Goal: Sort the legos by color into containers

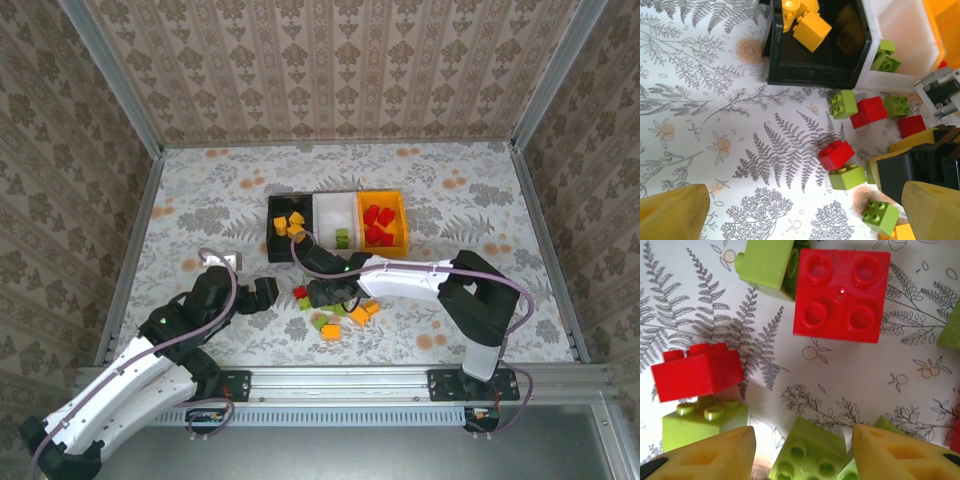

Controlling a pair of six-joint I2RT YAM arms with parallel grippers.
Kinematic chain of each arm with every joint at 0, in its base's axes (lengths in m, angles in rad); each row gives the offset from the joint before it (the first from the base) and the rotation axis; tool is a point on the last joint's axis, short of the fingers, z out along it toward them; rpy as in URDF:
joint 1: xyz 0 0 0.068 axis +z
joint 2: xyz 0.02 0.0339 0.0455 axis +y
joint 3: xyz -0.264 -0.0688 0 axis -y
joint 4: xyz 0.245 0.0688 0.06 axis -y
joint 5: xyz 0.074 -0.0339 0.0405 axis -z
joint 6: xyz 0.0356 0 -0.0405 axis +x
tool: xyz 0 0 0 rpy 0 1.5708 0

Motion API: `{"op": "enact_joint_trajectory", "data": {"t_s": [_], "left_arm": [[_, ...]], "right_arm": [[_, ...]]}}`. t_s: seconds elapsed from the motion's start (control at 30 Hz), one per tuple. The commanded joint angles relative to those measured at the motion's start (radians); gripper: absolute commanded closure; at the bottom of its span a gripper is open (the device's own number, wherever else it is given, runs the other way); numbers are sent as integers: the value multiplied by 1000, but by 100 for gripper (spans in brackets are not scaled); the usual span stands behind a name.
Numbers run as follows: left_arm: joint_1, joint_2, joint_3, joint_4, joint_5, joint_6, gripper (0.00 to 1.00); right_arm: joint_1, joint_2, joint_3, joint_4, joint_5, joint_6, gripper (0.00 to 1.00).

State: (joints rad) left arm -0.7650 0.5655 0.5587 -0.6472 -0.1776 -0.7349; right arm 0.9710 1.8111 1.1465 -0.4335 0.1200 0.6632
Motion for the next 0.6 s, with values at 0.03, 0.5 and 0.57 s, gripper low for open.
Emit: {"op": "enact_joint_trajectory", "data": {"t_s": [0.03,0.5,0.57], "left_arm": [[0,-4,-6,-29,-27,-19,0],[20,-7,-6,-39,-25,-6,0],[21,-7,-8,-39,-21,-7,0]], "right_arm": [[22,32,45,-82,57,25,45],[55,103,51,-116,79,43,53],[55,109,56,-121,85,40,57]]}}
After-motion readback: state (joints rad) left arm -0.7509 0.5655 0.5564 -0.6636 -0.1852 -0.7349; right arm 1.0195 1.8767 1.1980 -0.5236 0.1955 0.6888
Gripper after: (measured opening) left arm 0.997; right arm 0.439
